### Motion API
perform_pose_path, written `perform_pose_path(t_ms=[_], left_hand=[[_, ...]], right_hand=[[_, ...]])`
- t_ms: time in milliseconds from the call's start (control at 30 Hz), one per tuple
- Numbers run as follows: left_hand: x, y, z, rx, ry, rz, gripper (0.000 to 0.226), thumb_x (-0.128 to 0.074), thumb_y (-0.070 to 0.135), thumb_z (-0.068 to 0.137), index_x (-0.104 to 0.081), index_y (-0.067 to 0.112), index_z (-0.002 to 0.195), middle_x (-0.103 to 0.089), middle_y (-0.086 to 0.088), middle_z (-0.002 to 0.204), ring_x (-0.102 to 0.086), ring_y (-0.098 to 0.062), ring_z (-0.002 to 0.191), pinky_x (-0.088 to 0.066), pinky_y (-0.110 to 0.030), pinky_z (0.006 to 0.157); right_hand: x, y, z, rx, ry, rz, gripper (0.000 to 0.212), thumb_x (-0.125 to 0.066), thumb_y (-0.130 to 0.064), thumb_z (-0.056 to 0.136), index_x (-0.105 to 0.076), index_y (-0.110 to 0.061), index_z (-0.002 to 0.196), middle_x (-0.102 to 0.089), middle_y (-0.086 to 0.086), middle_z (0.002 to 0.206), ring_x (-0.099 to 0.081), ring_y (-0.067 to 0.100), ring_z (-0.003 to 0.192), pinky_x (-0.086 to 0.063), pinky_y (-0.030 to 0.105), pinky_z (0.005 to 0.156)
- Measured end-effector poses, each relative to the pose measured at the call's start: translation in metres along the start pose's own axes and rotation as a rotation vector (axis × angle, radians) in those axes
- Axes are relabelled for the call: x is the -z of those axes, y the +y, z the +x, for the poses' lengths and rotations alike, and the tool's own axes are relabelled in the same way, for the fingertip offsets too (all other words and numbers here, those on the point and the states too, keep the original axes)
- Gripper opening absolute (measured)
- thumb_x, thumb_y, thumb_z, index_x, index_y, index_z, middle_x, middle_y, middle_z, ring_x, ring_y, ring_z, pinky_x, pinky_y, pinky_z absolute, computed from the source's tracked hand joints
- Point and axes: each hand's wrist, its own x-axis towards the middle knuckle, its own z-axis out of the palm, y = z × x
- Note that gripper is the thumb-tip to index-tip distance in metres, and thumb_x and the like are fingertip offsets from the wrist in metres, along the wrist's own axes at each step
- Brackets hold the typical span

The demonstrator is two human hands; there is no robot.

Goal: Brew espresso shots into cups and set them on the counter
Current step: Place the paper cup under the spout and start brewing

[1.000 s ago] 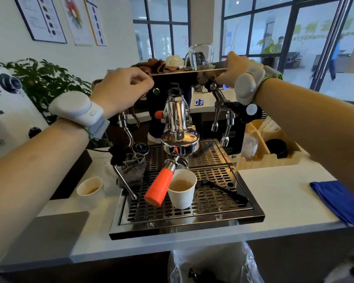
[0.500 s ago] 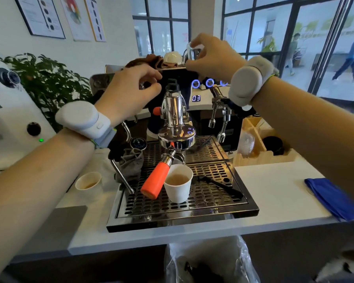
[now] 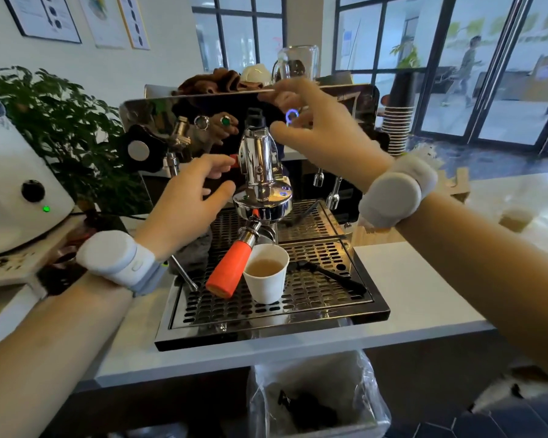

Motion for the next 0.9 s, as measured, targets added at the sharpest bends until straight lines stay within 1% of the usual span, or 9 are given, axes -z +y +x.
perform_pose_path(t_ms=[67, 167, 267, 400, 500, 633, 767, 833, 900], left_hand=[[-0.003, -0.007, -0.006, 0.016, 0.002, 0.023, 0.036, -0.054, 0.019, 0.096, -0.049, 0.022, 0.131, -0.053, 0.005, 0.126, -0.047, -0.004, 0.115, -0.04, -0.015, 0.085], [-0.008, -0.016, -0.014, 0.039, 0.007, 0.046, 0.037, -0.053, 0.017, 0.096, -0.048, 0.019, 0.133, -0.05, 0.002, 0.129, -0.046, -0.006, 0.116, -0.037, -0.012, 0.084], [-0.014, -0.026, -0.023, 0.07, 0.004, 0.068, 0.039, -0.051, 0.017, 0.097, -0.046, 0.02, 0.135, -0.046, 0.0, 0.132, -0.043, -0.006, 0.118, -0.036, -0.019, 0.09], [-0.024, -0.042, -0.032, 0.134, -0.047, 0.052, 0.043, -0.054, 0.022, 0.096, -0.043, 0.023, 0.137, -0.045, 0.004, 0.13, -0.042, -0.001, 0.114, -0.035, -0.016, 0.088], [-0.031, -0.057, -0.041, 0.177, -0.098, 0.05, 0.047, -0.058, 0.027, 0.093, -0.042, 0.024, 0.138, -0.045, 0.008, 0.126, -0.045, -0.002, 0.11, -0.034, -0.009, 0.083], [-0.045, -0.074, -0.051, 0.274, -0.171, -0.064, 0.054, -0.063, 0.02, 0.09, -0.041, 0.019, 0.139, -0.046, 0.0, 0.133, -0.045, -0.012, 0.12, -0.039, -0.031, 0.097], [-0.054, -0.08, -0.059, 0.388, -0.331, -0.177, 0.067, -0.068, 0.008, 0.085, -0.036, 0.019, 0.143, -0.037, -0.003, 0.147, -0.035, -0.018, 0.135, -0.032, -0.04, 0.11], [-0.057, -0.084, -0.063, 0.369, -0.404, -0.14, 0.071, -0.07, 0.014, 0.085, -0.032, 0.02, 0.145, -0.035, -0.003, 0.149, -0.034, -0.018, 0.136, -0.031, -0.046, 0.112], [-0.058, -0.086, -0.065, 0.346, -0.433, -0.134, 0.078, -0.074, 0.033, 0.082, -0.031, 0.02, 0.146, -0.037, -0.001, 0.148, -0.036, -0.017, 0.135, -0.031, -0.044, 0.112]], right_hand=[[-0.009, 0.01, -0.013, -0.005, 0.0, 0.051, 0.051, -0.059, -0.031, 0.087, -0.042, -0.028, 0.135, -0.052, -0.009, 0.115, -0.055, 0.009, 0.1, -0.04, 0.008, 0.076], [-0.023, 0.028, -0.033, -0.065, 0.017, 0.129, 0.053, -0.059, -0.033, 0.088, -0.037, -0.031, 0.137, -0.05, -0.013, 0.12, -0.051, 0.009, 0.109, -0.043, 0.022, 0.086], [-0.035, 0.046, -0.052, -0.107, 0.051, 0.169, 0.052, -0.058, -0.035, 0.089, -0.038, -0.028, 0.136, -0.051, -0.012, 0.121, -0.051, 0.007, 0.11, -0.046, 0.025, 0.089], [-0.044, 0.066, -0.07, -0.186, 0.065, 0.189, 0.055, -0.058, -0.037, 0.089, -0.035, -0.027, 0.138, -0.051, -0.011, 0.123, -0.052, 0.005, 0.107, -0.047, 0.025, 0.087], [-0.05, 0.08, -0.082, -0.251, 0.087, 0.24, 0.057, -0.057, -0.037, 0.088, -0.031, -0.03, 0.139, -0.051, -0.013, 0.12, -0.055, 0.003, 0.105, -0.046, 0.017, 0.078], [-0.066, 0.102, -0.103, -0.32, -0.008, 0.164, 0.062, -0.063, -0.025, 0.087, -0.031, -0.027, 0.139, -0.049, -0.019, 0.113, -0.056, 0.004, 0.103, -0.05, 0.029, 0.088], [-0.085, 0.117, -0.122, -0.366, -0.214, 0.071, 0.076, -0.07, -0.027, 0.08, -0.027, -0.032, 0.142, -0.046, -0.005, 0.134, -0.046, 0.01, 0.116, -0.039, 0.025, 0.089], [-0.093, 0.12, -0.127, -0.391, -0.288, 0.095, 0.082, -0.073, -0.03, 0.078, -0.024, -0.034, 0.143, -0.042, -0.002, 0.141, -0.045, 0.013, 0.121, -0.036, 0.023, 0.091], [-0.1, 0.122, -0.128, -0.424, -0.345, 0.107, 0.088, -0.076, -0.033, 0.074, -0.021, -0.036, 0.143, -0.042, -0.001, 0.141, -0.044, 0.018, 0.125, -0.04, 0.026, 0.094]])
